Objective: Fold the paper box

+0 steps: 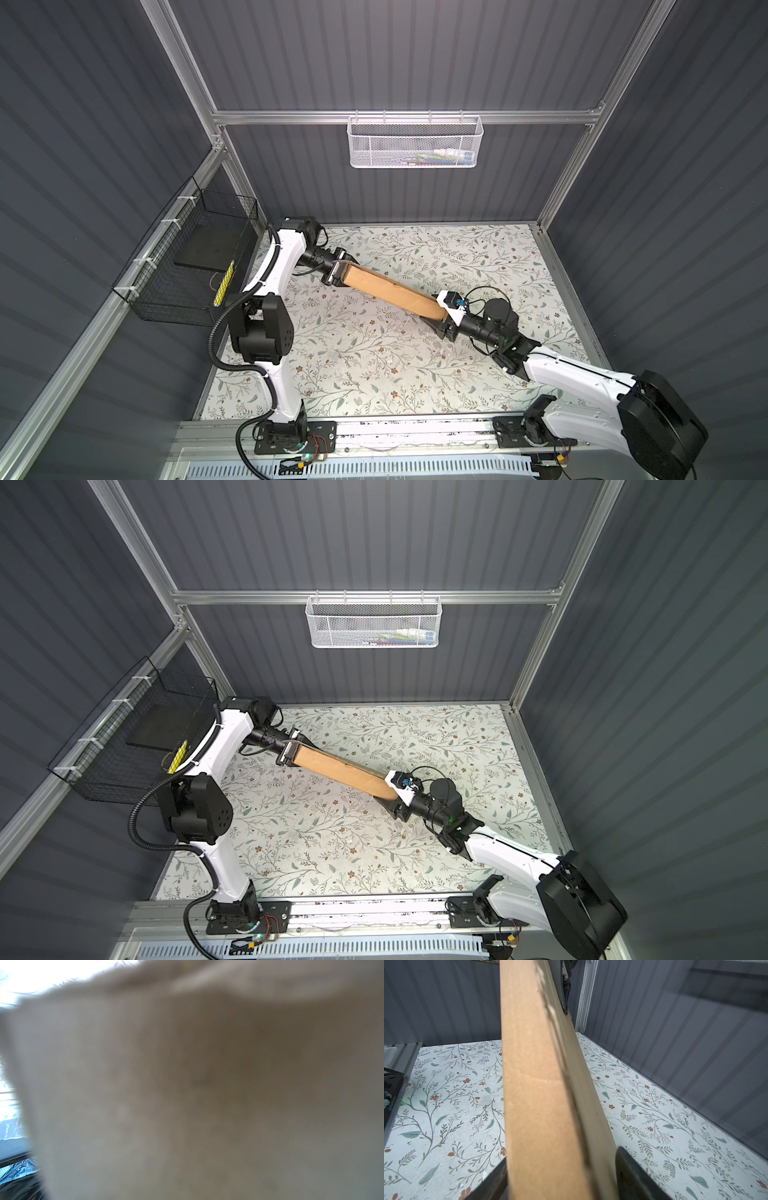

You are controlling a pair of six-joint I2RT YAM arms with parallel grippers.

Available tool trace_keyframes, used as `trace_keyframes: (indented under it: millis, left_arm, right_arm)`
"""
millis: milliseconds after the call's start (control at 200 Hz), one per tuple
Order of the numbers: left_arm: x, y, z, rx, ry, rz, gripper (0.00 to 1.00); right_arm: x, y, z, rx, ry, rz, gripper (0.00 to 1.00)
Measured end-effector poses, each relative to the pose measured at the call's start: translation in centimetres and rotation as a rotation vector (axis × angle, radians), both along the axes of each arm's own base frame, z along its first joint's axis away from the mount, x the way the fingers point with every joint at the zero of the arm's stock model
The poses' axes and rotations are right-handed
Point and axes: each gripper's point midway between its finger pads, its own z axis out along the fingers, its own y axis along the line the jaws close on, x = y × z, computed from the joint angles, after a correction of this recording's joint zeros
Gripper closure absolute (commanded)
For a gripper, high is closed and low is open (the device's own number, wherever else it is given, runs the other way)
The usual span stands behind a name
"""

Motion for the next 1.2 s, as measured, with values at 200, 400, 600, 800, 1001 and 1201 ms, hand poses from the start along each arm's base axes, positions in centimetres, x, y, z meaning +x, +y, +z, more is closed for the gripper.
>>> trace_keyframes:
  millis: [200,400,600,800,1001,1201]
  left_arm:
    - [-0.01,0.00,-0.01,0.000,0.000,0.000,0.53]
    - [-0.03,-0.02,0.04,-0.003,-0.003,-0.003,0.45]
    - [-0.22,-0.23,0.40,-0.028,-0.003,-0.010,0.39]
    - [-0.32,-0.23,0.45,-0.031,-0.002,-0.014,0.37]
    - [-0.32,-0.25,0.47,-0.034,-0.005,-0.016,0.37]
    - [-0.11,-0.38,-0.04,-0.044,0.015,-0.018,0.36]
  right_arm:
    - [-0.01,0.02,0.00,-0.006,-0.010,0.002,0.33]
    - [-0.11,0.10,0.02,-0.010,-0.017,0.007,0.37]
    - [-0.25,0.24,0.00,-0.010,-0.016,0.013,0.40]
    - [-0.45,0.41,0.01,-0.013,-0.022,0.023,0.44]
    - [-0.56,0.49,0.03,-0.019,-0.032,0.030,0.47]
    - [-0.56,0.37,0.05,-0.025,-0.036,0.024,0.49]
